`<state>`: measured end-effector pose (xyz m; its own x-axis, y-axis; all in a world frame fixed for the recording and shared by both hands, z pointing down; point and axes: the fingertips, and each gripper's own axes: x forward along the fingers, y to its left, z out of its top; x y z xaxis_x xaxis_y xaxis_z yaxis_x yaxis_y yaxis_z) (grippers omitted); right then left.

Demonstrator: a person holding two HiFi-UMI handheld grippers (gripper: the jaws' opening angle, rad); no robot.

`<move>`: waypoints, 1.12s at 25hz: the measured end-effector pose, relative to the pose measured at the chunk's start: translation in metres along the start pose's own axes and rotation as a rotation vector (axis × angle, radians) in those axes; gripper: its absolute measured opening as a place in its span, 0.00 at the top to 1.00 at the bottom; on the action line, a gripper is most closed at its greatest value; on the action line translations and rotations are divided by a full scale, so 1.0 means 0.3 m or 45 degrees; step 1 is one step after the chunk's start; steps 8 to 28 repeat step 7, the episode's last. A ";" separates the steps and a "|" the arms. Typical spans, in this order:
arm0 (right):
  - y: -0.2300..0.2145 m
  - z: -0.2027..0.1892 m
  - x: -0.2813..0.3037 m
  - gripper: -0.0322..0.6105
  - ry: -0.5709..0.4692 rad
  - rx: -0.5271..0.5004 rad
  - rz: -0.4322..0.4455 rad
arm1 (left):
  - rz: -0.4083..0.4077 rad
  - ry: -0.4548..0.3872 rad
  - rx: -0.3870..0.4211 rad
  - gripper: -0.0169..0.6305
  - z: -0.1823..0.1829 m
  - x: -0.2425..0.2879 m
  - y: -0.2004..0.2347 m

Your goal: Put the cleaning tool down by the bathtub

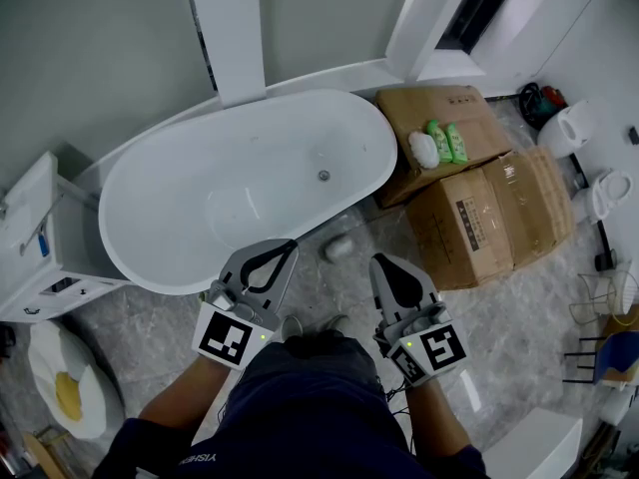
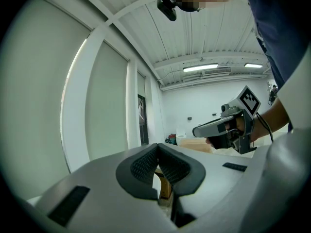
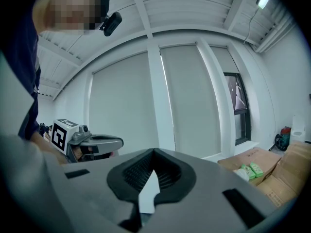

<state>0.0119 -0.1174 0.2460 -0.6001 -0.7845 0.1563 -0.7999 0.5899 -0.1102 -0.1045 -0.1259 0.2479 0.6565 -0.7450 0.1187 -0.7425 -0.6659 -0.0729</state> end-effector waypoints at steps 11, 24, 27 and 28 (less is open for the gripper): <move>-0.005 0.006 0.004 0.95 -0.015 0.021 -0.010 | 0.003 0.004 0.000 0.93 -0.002 0.003 0.004; -0.005 0.006 0.004 0.95 -0.015 0.021 -0.010 | 0.003 0.004 0.000 0.93 -0.002 0.003 0.004; -0.005 0.006 0.004 0.95 -0.015 0.021 -0.010 | 0.003 0.004 0.000 0.93 -0.002 0.003 0.004; -0.005 0.006 0.004 0.95 -0.015 0.021 -0.010 | 0.003 0.004 0.000 0.93 -0.002 0.003 0.004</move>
